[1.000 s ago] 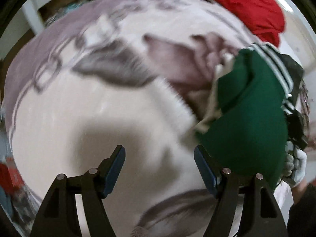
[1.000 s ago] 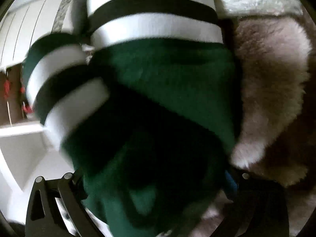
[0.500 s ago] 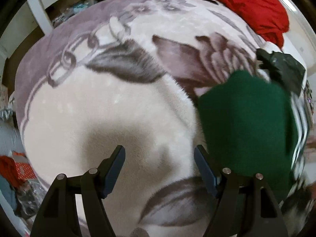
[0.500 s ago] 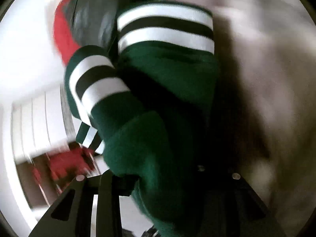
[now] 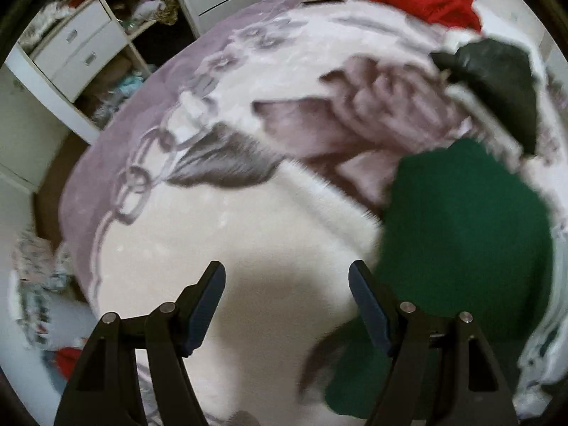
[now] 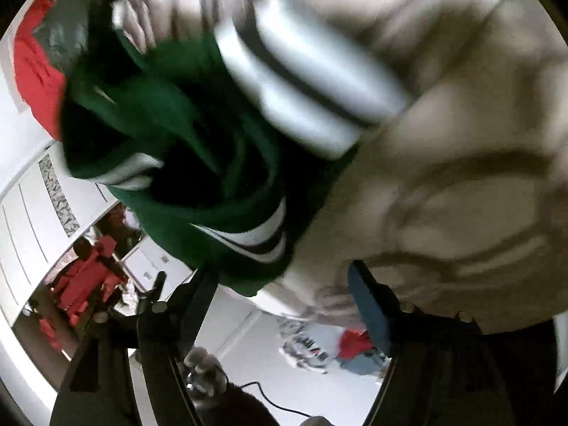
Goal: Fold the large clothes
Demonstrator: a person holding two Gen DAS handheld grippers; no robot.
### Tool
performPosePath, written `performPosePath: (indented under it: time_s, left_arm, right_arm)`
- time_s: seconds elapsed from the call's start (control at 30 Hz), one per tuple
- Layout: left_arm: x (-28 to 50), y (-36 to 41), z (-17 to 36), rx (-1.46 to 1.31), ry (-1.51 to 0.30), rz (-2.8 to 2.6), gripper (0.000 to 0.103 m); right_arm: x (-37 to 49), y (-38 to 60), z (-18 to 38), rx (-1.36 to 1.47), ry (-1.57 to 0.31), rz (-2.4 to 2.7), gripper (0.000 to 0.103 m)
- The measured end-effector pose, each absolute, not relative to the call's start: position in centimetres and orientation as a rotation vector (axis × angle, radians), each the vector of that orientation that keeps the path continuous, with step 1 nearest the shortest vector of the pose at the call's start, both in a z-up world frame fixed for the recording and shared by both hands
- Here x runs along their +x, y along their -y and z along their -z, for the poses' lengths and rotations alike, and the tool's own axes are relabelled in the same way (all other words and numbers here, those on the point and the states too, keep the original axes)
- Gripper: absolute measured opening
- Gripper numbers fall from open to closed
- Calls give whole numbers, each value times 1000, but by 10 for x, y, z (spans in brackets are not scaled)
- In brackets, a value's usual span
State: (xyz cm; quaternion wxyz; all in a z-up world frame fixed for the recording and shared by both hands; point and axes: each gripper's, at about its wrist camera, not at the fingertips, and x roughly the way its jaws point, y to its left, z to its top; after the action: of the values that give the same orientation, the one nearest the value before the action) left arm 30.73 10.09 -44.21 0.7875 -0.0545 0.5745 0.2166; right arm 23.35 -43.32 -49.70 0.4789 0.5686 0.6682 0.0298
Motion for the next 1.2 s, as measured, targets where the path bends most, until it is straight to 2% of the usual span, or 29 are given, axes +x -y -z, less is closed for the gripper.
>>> performPosePath:
  time_s: [0.13,0.27,0.37,0.4,0.43,0.47,0.5,0.53,0.63,0.73,0.87,1.0,1.03,1.07,1.1,1.13,1.2]
  left_arm:
    - [282,-121,493,-174,-1315,-565,70]
    - [257,-136,545,-214,-1390,-629,70]
    - [248,-140,565,-255,-1369,-624,71]
    - [248,-140,567,-253,-1357,-628,77]
    - [248,-141,569,-242,-1349,-637,83]
    - [249,-143,572,-240,-1344,-640,85]
    - [250,-144,573,-247,-1340,-638,89]
    - [249,-148,574,-264,-1330,-638,94]
    - [248,-160,578,-314,-1317,-613,102]
    - [251,-168,580,-344,-1327,-578,103]
    - [255,-170,571,-331,-1376,-568,103]
    - [267,-163,531,-278,-1348,-539,103]
    - [273,-159,514,-270,-1316,-521,103]
    - [279,-155,503,-264,-1293,-507,103]
    - [287,-151,491,-259,-1269,-486,103]
    - [298,-143,478,-250,-1239,-459,103]
    - [325,-126,464,-224,-1201,-410,103]
  right_arm:
    - [298,477,445,1142,-1583,-114,79]
    - [387,445,407,983,-1506,-283,79]
    - [440,390,402,832,-1571,-382,79]
    - [452,373,410,762,-1609,-408,79]
    - [459,362,417,699,-1627,-419,72]
    - [462,356,423,653,-1636,-385,57]
    - [462,352,426,637,-1655,-375,25]
    - [461,356,424,634,-1655,-364,16]
    - [462,388,409,622,-1551,-219,8]
    - [472,429,420,671,-1537,-100,8]
    - [474,425,459,600,-1657,-102,10]
    - [485,421,443,620,-1701,-217,20]
    - [484,426,432,653,-1671,-244,35]
    - [484,431,422,690,-1631,-263,45]
    - [486,438,412,731,-1571,-283,61]
    - [490,438,409,745,-1545,-299,69]
    - [500,435,413,739,-1533,-321,71]
